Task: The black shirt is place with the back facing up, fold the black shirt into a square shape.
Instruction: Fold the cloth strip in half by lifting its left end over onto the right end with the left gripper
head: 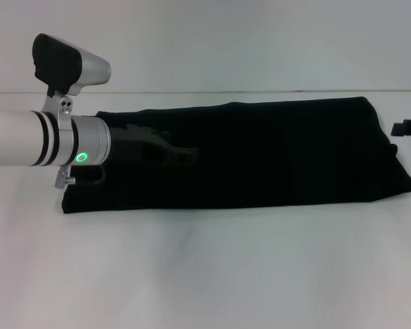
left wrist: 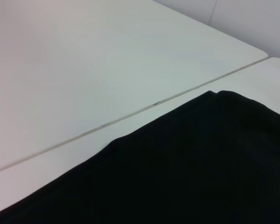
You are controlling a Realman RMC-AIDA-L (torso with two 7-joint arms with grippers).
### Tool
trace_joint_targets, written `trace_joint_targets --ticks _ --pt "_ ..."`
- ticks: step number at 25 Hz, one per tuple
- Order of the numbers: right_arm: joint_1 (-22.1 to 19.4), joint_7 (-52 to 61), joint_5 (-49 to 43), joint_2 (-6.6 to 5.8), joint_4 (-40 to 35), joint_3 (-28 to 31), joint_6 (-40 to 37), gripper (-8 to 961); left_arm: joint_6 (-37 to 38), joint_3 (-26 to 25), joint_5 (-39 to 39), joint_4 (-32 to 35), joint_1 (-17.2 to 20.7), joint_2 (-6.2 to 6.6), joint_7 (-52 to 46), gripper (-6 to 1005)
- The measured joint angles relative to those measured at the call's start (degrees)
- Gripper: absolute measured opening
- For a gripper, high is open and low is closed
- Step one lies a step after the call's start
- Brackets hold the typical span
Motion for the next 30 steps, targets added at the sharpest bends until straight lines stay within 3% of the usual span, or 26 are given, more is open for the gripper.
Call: trace_joint_targets --ticks 11,30 --pt "0.2 0.5 -1.3 0.15 0.0 -1.2 -3.1 640 0.1 0.1 0.0 0.0 -0.1 0.03 0.0 767" --pt "-0.3 -0.3 -1.4 1.04 0.8 -2.9 0.9 611 -0.4 0.1 0.0 -0.4 -0.1 0.02 -0.1 768"
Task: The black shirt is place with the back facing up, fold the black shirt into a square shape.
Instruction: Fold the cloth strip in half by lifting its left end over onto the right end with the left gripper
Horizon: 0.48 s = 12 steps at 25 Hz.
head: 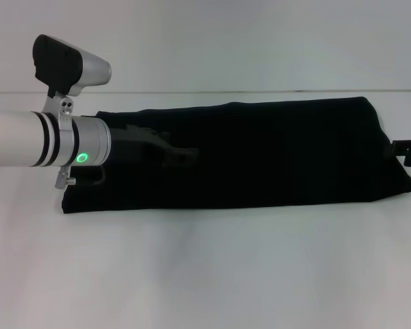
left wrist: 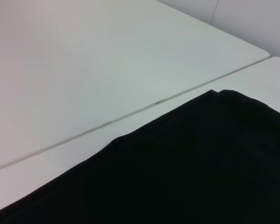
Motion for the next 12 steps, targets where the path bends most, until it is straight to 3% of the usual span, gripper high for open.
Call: trace_joint_targets --ticks 12 --pt "-0.1 -0.3 0.0 0.67 1.4 -0.1 2.0 592 0.0 0.0 0.0 0.0 0.0 0.0 -0.2 769"
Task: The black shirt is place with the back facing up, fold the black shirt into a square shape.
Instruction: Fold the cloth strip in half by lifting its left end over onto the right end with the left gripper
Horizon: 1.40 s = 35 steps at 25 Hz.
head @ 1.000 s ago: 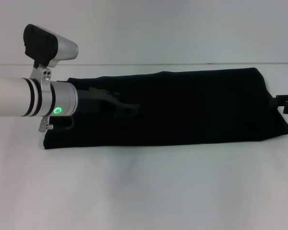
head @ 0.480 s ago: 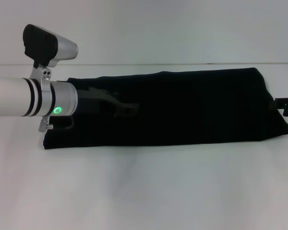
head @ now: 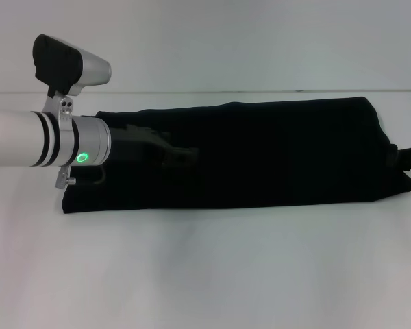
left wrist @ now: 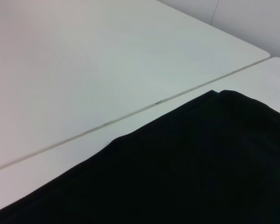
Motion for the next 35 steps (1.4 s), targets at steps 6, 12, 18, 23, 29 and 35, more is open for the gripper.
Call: trace_joint_targets --ticks 6,12,18,23,29,35 --pt "0.0 0.0 0.0 0.09 -0.1 0.0 0.0 277 0.0 0.0 0.0 0.0 0.0 0.04 0.0 769" --pt "0.0 -0.6 0.0 0.15 -0.3 0.0 0.0 25 -0.1 0.0 0.0 0.0 0.0 0.12 0.0 769" --pt "0.0 -1.1 0.0 0.27 -0.6 0.4 0.0 2 -0.2 0.0 0.0 -0.1 0.0 0.17 -0.1 768" --pt "-0.2 -1.7 0.2 0.37 -0.6 0.5 -0.1 2 -0.3 0.0 0.0 -0.1 0.0 0.13 -0.1 768" --pt "-0.4 -3.6 0.6 0.64 -1.1 2.4 -0.6 3 -0.3 0.0 0.0 -0.1 0.1 0.03 -0.1 768" --pt "-1.4 -4.9 0.6 2.15 -4.1 4.5 -0.9 2 -0.3 0.0 0.0 -0.1 0.3 0.0 -0.2 768"
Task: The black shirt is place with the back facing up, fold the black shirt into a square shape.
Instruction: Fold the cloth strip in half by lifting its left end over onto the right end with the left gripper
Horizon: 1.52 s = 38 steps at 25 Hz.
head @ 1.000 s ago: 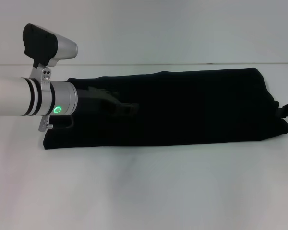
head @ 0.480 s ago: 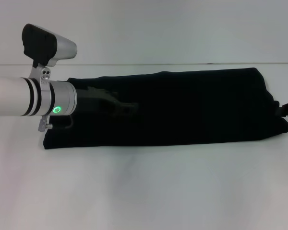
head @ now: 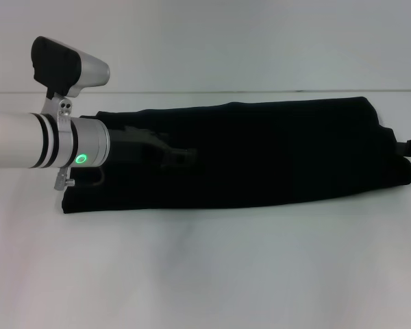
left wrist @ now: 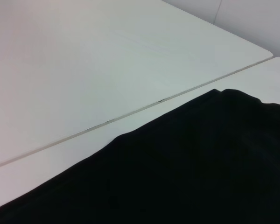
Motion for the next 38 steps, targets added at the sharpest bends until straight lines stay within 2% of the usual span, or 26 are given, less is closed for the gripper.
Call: trace_joint_targets --ticks 14,19,24,30,35,38 --pt "-1.6 -0.2 0.0 0.66 -0.1 1.2 1.2 3 0.0 0.0 0.0 -0.1 0.2 0.0 -0.1 768" --pt "-2.1 -0.7 0.0 1.12 -0.4 1.6 2.1 54 0.1 0.0 0.0 -0.1 0.2 0.0 -0.1 768" --pt "-2.4 -2.8 0.0 1.2 -0.5 4.6 1.9 104 0.1 0.0 0.0 -0.1 0.2 0.0 -0.1 767" --pt "-2.4 -2.7 -0.2 0.05 -0.4 5.4 -0.4 335 0.4 0.0 0.0 0.1 0.2 0.0 -0.4 767" --pt "-1.9 -1.5 -0.6 -1.05 0.2 4.9 -2.6 567 0.6 0.0 0.0 0.1 0.2 0.0 -0.5 767" --pt "-1.8 -0.3 -0.6 -1.2 0.2 3.6 -2.9 577 0.7 0.0 0.0 0.1 0.2 0.0 -0.5 767"
